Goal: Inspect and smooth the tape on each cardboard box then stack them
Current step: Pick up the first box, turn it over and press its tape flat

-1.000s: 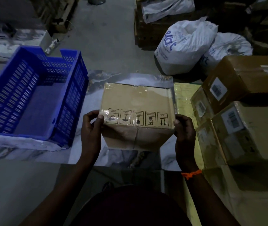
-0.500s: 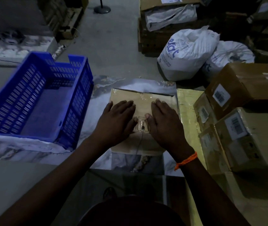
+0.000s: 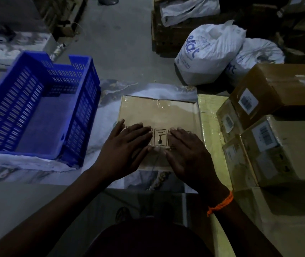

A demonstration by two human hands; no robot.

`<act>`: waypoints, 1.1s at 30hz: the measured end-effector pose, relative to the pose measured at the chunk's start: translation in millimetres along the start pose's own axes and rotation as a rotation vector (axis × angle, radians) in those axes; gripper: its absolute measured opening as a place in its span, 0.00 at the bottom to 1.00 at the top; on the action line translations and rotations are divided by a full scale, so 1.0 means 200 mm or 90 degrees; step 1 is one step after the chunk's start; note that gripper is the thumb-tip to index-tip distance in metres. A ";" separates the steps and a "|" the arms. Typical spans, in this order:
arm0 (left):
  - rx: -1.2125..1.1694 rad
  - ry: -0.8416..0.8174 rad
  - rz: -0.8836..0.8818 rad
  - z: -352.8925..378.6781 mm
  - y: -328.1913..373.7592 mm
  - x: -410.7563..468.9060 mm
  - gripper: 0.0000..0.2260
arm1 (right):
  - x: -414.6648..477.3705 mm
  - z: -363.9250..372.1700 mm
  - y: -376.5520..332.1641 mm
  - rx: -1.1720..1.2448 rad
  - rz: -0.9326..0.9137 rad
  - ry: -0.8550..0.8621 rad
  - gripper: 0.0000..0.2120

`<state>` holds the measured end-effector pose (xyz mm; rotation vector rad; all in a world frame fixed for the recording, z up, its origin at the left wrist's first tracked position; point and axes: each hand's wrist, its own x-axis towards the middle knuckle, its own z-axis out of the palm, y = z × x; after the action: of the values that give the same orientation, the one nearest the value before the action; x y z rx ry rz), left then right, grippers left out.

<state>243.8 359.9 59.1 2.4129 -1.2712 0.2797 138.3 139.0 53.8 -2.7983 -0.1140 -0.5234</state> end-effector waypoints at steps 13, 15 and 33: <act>-0.221 0.181 -0.132 0.06 0.00 -0.10 0.28 | -0.12 0.02 0.06 0.093 0.068 0.086 0.34; -0.293 0.237 -0.286 0.14 0.00 -0.21 0.34 | -0.20 0.06 0.10 0.186 0.236 0.114 0.42; -0.442 0.195 -0.512 0.23 -0.05 -0.06 0.23 | -0.04 0.18 0.36 0.501 0.400 -0.059 0.33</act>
<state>243.9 354.5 11.8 1.9527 -0.1447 -0.0365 152.8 80.3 -1.5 -1.9322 0.4326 -0.1359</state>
